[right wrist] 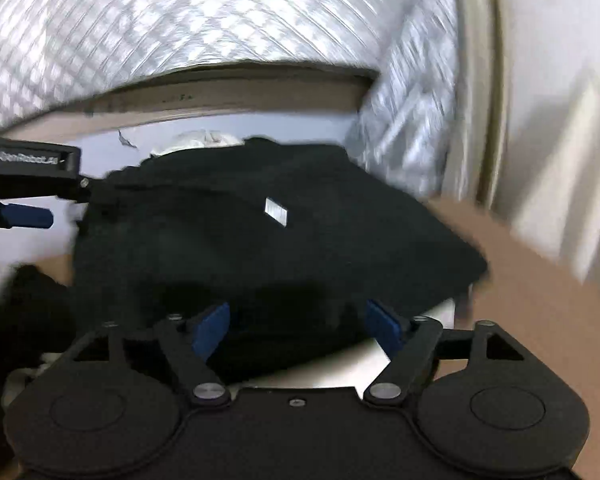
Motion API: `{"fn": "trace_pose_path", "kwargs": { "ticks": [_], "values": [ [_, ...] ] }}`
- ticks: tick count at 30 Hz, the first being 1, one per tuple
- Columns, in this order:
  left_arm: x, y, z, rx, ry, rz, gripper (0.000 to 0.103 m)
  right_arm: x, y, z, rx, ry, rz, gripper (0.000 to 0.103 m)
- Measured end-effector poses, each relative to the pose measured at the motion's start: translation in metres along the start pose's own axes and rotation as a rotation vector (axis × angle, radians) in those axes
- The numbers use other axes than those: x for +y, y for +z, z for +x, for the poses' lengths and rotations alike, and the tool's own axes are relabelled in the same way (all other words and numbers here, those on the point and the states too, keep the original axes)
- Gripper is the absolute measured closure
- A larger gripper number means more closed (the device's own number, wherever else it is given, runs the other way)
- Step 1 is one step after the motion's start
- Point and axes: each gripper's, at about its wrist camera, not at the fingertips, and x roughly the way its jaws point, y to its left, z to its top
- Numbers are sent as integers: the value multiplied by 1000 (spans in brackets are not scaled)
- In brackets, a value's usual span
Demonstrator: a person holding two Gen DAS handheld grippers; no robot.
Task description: Fold clothes
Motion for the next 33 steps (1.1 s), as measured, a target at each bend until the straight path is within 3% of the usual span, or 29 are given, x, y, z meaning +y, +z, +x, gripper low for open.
{"fn": "trace_pose_path", "kwargs": {
  "ticks": [3,7,14,22,33],
  "values": [
    [-19,-6,-32,-5,-33,51,3,-7,-16,-43,23,19,103,20],
    [-44,-25,-67,22,-52,98,0,-3,-36,-86,14,-33,79,11],
    [-72,-72,-106,94,-69,133,0,-1,-64,-142,22,-98,88,9],
    [-84,-137,-136,148,-70,185,0,-9,-101,-181,32,-202,131,8],
    [-93,-180,-147,210,-54,215,0,-16,-132,-193,58,-212,182,8]
  ]
}}
